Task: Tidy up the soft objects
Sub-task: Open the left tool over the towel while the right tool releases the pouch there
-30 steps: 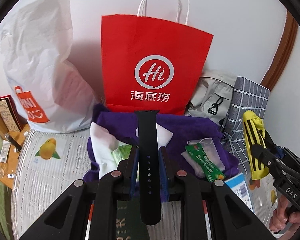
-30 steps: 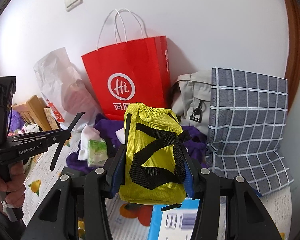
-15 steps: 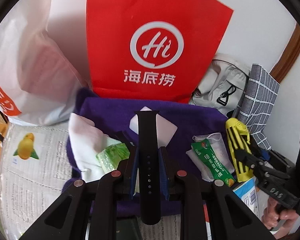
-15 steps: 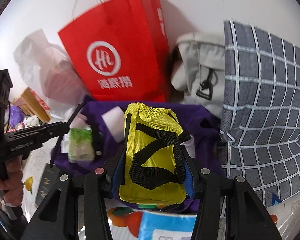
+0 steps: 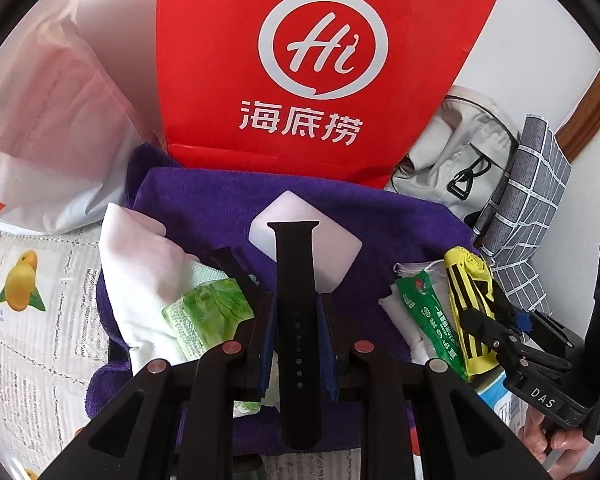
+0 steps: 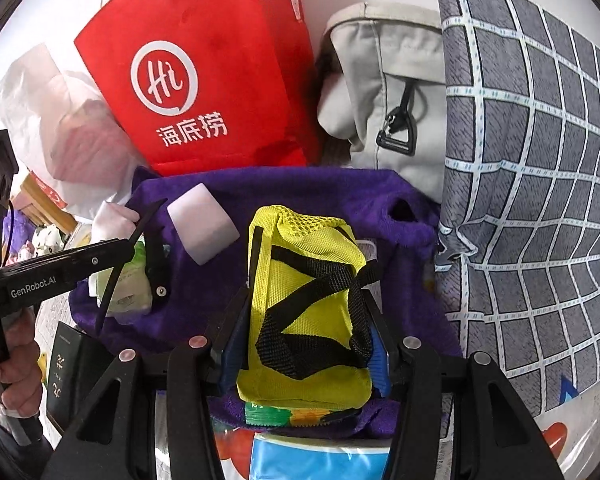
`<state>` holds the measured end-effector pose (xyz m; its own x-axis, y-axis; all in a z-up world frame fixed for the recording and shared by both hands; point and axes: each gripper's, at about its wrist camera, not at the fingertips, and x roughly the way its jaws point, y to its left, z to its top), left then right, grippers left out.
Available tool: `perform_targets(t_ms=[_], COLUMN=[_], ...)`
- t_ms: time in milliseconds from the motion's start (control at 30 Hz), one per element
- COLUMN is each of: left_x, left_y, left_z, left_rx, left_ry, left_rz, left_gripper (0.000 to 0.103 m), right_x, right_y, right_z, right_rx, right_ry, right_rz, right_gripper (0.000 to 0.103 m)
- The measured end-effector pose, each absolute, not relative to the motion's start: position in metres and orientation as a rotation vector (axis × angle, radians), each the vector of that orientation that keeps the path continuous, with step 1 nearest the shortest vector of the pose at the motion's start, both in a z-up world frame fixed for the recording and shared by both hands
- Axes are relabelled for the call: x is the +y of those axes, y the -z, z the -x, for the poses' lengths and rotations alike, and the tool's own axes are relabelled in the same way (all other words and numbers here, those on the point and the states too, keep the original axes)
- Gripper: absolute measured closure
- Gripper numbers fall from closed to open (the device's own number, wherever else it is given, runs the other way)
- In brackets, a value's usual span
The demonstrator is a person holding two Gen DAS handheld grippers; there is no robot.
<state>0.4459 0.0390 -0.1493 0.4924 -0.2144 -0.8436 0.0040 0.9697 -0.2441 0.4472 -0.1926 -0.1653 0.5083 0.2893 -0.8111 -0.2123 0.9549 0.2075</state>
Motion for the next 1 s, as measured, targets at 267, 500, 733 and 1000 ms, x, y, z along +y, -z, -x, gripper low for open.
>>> perform_targets(t_ms=[267,500,733,1000], left_x=[0.036,0.028,0.03,0.03], left_y=[0.154,0.15,0.142,0.12], left_z=[-0.447,-0.447,-0.444,-0.42], left_rx=[1.057,1.054,1.047,1.009], left_ry=[0.137,0.13,0.128,0.123], left_rz=[0.214,0.175,0.178,0.137], left_gripper=[0.083,0.073,0.07,0.067], right_x=[-0.189,-0.189,-0.187,-0.184], right_y=[0.166,0.153,0.138,0.121], right_z=[-0.45,-0.444,-0.437,-0.412], right_rx=[0.991,0.956,0.93,0.907], right_ry=[-0.315,-0.328,-0.325,-0.283], right_rz=[-0.08,-0.101,-0.102,-0.086], right_gripper=[0.044,0.032,0.027,0.027])
